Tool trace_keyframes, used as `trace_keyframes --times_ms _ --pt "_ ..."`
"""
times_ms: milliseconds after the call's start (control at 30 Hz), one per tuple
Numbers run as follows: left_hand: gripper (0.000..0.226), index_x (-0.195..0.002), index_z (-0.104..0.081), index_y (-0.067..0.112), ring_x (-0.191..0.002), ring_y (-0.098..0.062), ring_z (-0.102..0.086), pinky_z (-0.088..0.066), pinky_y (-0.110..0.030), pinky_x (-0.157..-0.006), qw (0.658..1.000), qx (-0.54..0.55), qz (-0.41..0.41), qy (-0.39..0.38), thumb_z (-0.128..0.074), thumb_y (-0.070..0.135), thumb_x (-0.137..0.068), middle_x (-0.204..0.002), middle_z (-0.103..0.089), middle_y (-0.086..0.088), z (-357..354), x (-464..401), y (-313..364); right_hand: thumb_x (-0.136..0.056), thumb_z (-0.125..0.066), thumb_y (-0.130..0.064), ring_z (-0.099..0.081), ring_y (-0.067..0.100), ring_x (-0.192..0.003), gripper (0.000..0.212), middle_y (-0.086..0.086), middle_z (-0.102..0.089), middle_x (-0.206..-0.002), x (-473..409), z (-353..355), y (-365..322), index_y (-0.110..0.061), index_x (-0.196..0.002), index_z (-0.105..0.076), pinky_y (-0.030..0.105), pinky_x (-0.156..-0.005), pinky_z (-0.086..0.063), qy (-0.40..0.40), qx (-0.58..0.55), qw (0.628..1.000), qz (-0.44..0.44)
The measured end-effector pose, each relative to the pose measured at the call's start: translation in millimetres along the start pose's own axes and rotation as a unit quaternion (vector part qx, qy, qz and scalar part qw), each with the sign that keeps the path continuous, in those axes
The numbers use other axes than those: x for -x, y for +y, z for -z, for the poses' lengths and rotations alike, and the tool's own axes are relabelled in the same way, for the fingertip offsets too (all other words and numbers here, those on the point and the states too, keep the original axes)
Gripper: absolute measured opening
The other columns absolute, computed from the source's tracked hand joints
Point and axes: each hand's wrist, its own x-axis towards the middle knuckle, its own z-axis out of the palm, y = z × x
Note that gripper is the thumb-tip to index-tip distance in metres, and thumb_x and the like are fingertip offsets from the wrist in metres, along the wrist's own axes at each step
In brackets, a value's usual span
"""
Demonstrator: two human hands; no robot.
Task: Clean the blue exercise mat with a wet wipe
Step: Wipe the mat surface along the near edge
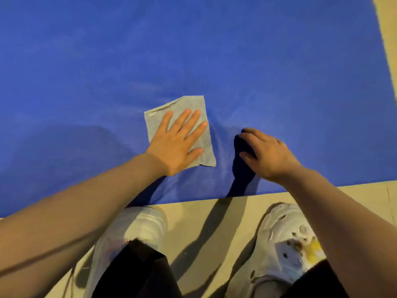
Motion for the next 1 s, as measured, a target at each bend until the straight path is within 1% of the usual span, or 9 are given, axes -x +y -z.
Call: trace_keyframes --times_ms 100,267,433,500,600,700,767,833,1000 --pt "0.071 -0.154 -0.033 0.016 -0.149 -0.034 -0.024 -0.005 -0.055 -0.115 0.999 0.027 0.040 -0.013 -0.015 0.053 -0.097 -0.162 -0.024 -0.013 9 -42 11 -0.102 -0.042 -0.039 -0.038 0.028 -0.135 0.051 -0.003 -0.022 -0.158 -1 64 33 -0.029 -0.150 -0.030 0.041 -0.104 -0.041 -0.122 0.177 0.976 -0.040" --pt "0.066 -0.157 0.009 0.014 -0.151 -0.031 0.017 0.008 -0.058 -0.118 0.985 0.028 0.151 -0.079 -0.014 0.048 -0.105 -0.164 0.019 -0.010 29 -114 52 -0.101 -0.038 -0.046 -0.050 0.024 -0.124 0.045 -0.002 -0.045 -0.145 29 98 54 -0.028 -0.143 -0.040 0.037 -0.094 -0.045 -0.108 0.190 0.975 -0.035" --pt "0.070 -0.158 0.011 0.015 -0.150 -0.030 0.021 0.015 -0.058 -0.116 0.992 0.021 -0.032 -0.124 -0.015 0.053 -0.105 -0.163 0.022 -0.008 29 -110 121 -0.097 -0.057 -0.034 -0.049 0.035 -0.130 0.051 0.011 -0.047 -0.147 64 27 79 -0.013 -0.143 -0.047 0.047 -0.101 -0.042 -0.024 0.123 0.990 -0.057" --pt "0.068 -0.158 0.011 0.016 -0.150 -0.028 0.022 0.020 -0.055 -0.115 0.988 0.038 -0.093 -0.117 -0.016 0.050 -0.106 -0.163 0.022 -0.006 24 -82 152 -0.101 -0.047 -0.039 -0.053 0.040 -0.124 0.050 0.016 -0.052 -0.142 68 5 91 -0.006 -0.138 -0.051 0.052 -0.098 -0.045 0.020 0.030 0.992 -0.122" --pt "0.066 -0.156 0.014 0.016 -0.149 -0.026 0.024 0.028 -0.053 -0.110 0.983 0.041 -0.121 -0.135 -0.016 0.047 -0.106 -0.160 0.028 -0.004 20 -47 170 -0.097 -0.022 -0.054 -0.038 0.033 -0.139 0.070 0.009 -0.032 -0.158 71 -12 107 -0.010 -0.151 -0.033 0.047 -0.112 -0.033 -0.017 0.033 0.992 -0.122" --pt "0.061 -0.159 -0.009 0.019 -0.153 -0.026 0.003 0.015 -0.053 -0.114 0.981 0.033 -0.127 -0.144 -0.016 0.045 -0.104 -0.166 0.003 -0.006 9 -16 165 -0.089 -0.019 -0.057 -0.011 0.020 -0.150 0.077 -0.004 -0.005 -0.164 74 -9 108 -0.022 -0.157 -0.010 0.032 -0.120 -0.012 -0.093 -0.008 0.985 -0.146" --pt "0.063 -0.151 -0.040 0.024 -0.149 -0.024 -0.026 -0.010 -0.050 -0.117 0.982 0.056 -0.118 -0.134 -0.017 0.047 -0.096 -0.161 -0.028 -0.002 3 2 160 -0.087 -0.019 -0.058 -0.008 0.020 -0.150 0.079 -0.004 -0.003 -0.165 69 -5 102 -0.022 -0.157 -0.009 0.032 -0.120 -0.010 -0.094 -0.035 0.981 -0.166" --pt "0.066 -0.146 -0.048 0.026 -0.146 -0.022 -0.034 -0.019 -0.046 -0.115 0.983 0.087 -0.108 -0.122 -0.019 0.050 -0.093 -0.157 -0.037 0.001 4 4 155 -0.090 -0.021 -0.058 -0.005 0.023 -0.151 0.077 -0.002 0.000 -0.165 66 -10 95 -0.020 -0.157 -0.007 0.035 -0.120 -0.010 -0.086 -0.038 0.979 -0.178" --pt "0.067 -0.157 0.007 0.030 -0.151 -0.020 0.017 0.021 -0.047 -0.114 0.989 0.054 -0.088 -0.103 -0.004 0.059 -0.098 -0.165 0.017 0.003 20 -68 131 -0.099 -0.025 -0.055 0.006 0.027 -0.151 0.075 0.002 0.011 -0.164 60 -25 91 -0.016 -0.157 0.004 0.037 -0.121 -0.003 -0.087 -0.030 0.975 -0.204"
